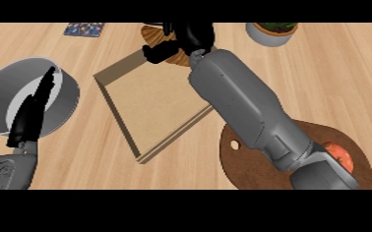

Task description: Pick the croissant from the cutting board and place it in the cardboard box

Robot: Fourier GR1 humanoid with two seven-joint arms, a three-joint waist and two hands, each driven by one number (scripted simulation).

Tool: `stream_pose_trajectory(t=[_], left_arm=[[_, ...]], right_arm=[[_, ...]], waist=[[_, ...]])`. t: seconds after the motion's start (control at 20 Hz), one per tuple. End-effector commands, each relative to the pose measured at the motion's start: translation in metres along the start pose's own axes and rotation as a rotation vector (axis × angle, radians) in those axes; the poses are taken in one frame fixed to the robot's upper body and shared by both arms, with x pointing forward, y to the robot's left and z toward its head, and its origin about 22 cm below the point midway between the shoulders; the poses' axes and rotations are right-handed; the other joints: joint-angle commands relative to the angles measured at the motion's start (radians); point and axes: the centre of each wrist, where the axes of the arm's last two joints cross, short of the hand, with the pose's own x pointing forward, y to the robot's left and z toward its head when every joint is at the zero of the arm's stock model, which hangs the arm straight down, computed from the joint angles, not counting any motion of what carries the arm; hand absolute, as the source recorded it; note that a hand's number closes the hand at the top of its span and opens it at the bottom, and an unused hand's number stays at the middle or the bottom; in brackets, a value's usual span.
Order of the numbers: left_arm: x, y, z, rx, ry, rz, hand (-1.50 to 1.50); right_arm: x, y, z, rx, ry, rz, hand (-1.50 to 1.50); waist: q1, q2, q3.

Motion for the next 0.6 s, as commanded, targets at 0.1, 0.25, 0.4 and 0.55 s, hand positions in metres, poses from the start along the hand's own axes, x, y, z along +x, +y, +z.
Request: stream_pose_trajectory(t=[0.1, 0.25, 0.4, 0.55], left_arm=[[0.008, -0.003, -0.004, -0.027, -0.02, -0.009, 0.0], [0.019, -0.007, -0.009, -0.037, -0.045, -0.012, 0.0], [0.021, -0.015, -0.012, -0.058, -0.043, 0.003, 0.0], [0.023, -0.017, -0.014, -0.041, -0.043, 0.003, 0.0]], right_arm=[[-0.015, 0.004, -0.016, -0.01, 0.165, -0.004, 1.5], [-0.035, 0.014, -0.012, 0.02, 0.244, -0.093, -1.5], [-0.039, 0.017, -0.011, 0.038, 0.241, -0.119, -1.5], [-0.046, 0.021, -0.009, 0.015, 0.162, -0.136, -1.5]], waist=[[0.032, 0.011, 0.0], [0.052, 0.016, 0.001], [0.064, 0.021, 0.0], [0.05, 0.019, 0.001]])
